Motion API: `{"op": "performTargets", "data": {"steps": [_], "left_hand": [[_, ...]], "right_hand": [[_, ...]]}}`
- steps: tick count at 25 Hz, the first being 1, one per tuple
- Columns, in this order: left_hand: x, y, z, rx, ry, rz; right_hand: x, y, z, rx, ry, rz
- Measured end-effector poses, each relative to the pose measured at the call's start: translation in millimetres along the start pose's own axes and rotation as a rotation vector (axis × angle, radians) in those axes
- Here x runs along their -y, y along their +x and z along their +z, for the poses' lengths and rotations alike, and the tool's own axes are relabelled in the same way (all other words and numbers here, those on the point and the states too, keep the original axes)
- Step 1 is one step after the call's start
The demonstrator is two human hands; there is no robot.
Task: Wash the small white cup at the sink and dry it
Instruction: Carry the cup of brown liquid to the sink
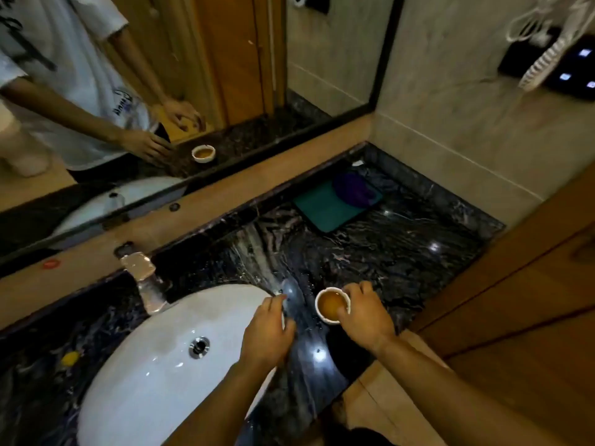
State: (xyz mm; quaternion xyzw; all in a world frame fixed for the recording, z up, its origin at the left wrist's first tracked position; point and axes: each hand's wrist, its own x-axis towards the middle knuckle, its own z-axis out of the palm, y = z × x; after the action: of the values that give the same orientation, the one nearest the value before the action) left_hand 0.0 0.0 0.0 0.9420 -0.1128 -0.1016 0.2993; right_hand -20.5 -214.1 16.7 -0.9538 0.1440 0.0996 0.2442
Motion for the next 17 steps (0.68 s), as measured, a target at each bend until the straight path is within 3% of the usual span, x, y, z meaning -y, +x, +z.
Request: {"op": "performTargets", "data": {"steps": [6, 14, 17], "left_hand": [[-33.5, 36.8, 48.9, 0.080, -0.227, -0.311], [-51.5, 56.5, 84.5, 0.088, -0.401, -0.561], [-50.2, 60.2, 87.6, 0.095, -0.412, -0.596]], "right_hand": [[-45.0, 44.7, 7.4, 0.090, 0.206, 0.195], [-81.9, 83.1, 23.3, 0.361, 0.276, 0.128], [-83.5, 84.3, 31.8, 0.378, 0.291, 0.114]]}}
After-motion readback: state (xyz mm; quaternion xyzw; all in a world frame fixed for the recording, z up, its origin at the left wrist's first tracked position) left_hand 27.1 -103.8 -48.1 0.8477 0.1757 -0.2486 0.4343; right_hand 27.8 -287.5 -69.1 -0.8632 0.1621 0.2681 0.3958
